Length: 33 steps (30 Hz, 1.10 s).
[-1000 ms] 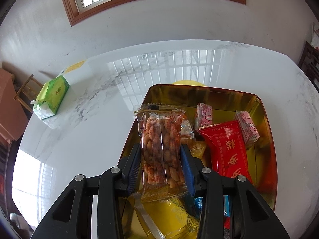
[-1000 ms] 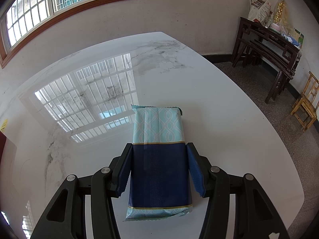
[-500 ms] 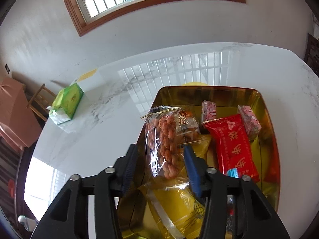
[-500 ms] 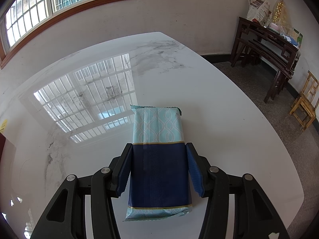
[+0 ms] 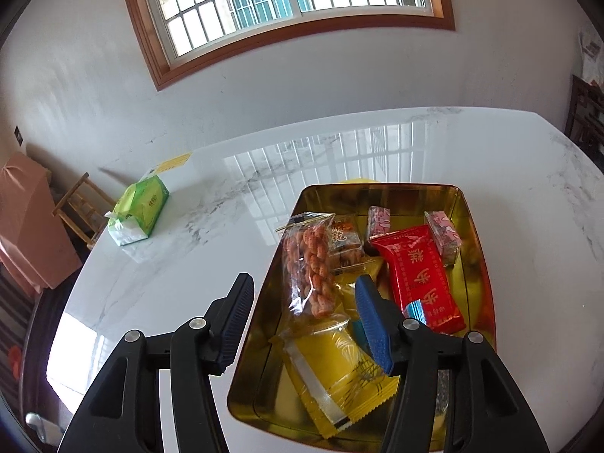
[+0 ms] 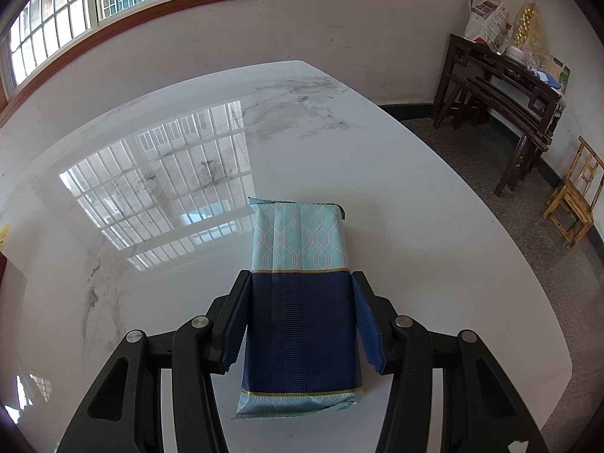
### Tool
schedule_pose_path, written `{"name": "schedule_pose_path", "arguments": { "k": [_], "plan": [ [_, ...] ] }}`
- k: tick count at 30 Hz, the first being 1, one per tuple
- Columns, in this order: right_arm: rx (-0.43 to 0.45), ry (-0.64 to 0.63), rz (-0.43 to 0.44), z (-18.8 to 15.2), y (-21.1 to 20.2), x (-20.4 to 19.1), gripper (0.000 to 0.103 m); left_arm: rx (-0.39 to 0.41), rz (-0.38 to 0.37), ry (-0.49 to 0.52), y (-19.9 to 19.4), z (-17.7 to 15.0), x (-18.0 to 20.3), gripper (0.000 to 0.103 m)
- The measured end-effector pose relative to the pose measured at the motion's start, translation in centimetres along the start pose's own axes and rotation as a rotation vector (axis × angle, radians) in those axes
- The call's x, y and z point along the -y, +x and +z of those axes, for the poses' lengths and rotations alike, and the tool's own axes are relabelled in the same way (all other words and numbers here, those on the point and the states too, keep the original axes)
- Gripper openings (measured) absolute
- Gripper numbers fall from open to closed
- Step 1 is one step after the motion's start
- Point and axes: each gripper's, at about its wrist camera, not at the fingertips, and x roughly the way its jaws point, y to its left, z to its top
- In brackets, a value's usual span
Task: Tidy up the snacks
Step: 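Withdraw the left gripper from the tray while the right gripper carries the blue-white box toward it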
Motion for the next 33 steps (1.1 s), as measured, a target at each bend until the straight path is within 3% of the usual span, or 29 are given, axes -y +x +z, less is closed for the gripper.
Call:
{"name": "schedule_pose_path", "arguments": {
  "k": [21, 33],
  "plan": [
    [0.015, -0.027, 0.038, -2.8, -2.1, -3.8, 0.048, -0.008, 0.009, -0.111, 0.1, -2.9, -5.6, 0.062],
    [-0.015, 0.013, 0.135, -3.6, -3.2, -6.3, 0.047, -0.034, 0.006, -0.194, 0.9, -4.9, -9.4, 0.062]
  ]
}}
